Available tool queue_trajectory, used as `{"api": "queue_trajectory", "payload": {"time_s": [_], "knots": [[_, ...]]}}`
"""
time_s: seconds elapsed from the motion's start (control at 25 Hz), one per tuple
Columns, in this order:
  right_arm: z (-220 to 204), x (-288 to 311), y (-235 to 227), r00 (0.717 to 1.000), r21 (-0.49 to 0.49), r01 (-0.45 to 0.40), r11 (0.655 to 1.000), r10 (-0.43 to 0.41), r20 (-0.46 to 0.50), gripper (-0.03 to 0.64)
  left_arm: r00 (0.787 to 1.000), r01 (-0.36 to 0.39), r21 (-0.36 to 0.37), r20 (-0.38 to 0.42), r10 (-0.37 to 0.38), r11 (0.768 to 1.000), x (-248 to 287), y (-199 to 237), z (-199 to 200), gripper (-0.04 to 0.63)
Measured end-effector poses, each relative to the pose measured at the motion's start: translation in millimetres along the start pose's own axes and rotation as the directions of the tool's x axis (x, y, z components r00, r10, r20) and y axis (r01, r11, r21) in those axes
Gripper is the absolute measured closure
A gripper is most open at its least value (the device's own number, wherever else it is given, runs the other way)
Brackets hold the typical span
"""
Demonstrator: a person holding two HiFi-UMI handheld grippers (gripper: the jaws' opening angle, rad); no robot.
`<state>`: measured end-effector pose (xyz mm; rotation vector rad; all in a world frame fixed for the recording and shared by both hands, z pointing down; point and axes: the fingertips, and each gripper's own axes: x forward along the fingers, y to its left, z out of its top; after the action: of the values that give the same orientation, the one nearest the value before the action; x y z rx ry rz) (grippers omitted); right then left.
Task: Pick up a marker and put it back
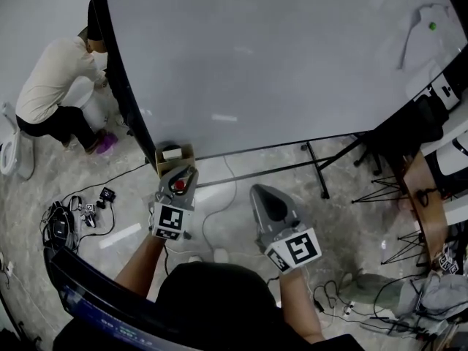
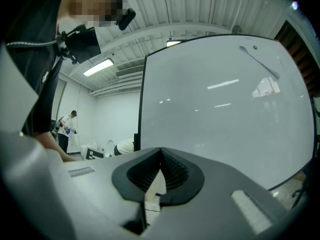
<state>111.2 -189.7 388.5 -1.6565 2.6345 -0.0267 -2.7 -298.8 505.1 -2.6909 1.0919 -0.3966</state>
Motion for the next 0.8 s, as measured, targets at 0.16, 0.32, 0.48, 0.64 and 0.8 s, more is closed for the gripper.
{"api": "queue_trajectory", "payload": {"time_s": [0.16, 0.32, 0.48, 0.64, 0.8], "knots": [[0, -2, -7, 1.000, -0.001, 0.013, 1.000, -0.013, -0.004, 0.607, 0.999, 0.007, -0.017, -0.039, -0.008, 1.000, 8, -6, -19, 0.522], [0, -1, -8, 1.000, 0.002, 0.017, 1.000, -0.017, -0.003, 0.607, 0.997, 0.014, -0.011, -0.070, -0.014, 1.000, 13, -10, -28, 0.520], [0, 2, -11, 1.000, 0.008, 0.012, 1.000, -0.012, -0.005, 0.607, 0.996, 0.021, 0.001, -0.092, -0.021, 1.000, 19, -14, -30, 0.518], [1, 5, -10, 1.000, 0.009, 0.006, 1.000, -0.006, -0.006, 0.607, 0.994, 0.025, 0.006, -0.104, -0.025, 1.000, 22, -16, -33, 0.518], [1, 4, -12, 1.000, 0.010, 0.007, 1.000, -0.007, -0.009, 0.607, 0.994, 0.023, 0.003, -0.108, -0.023, 1.000, 24, -17, -34, 0.517]]}}
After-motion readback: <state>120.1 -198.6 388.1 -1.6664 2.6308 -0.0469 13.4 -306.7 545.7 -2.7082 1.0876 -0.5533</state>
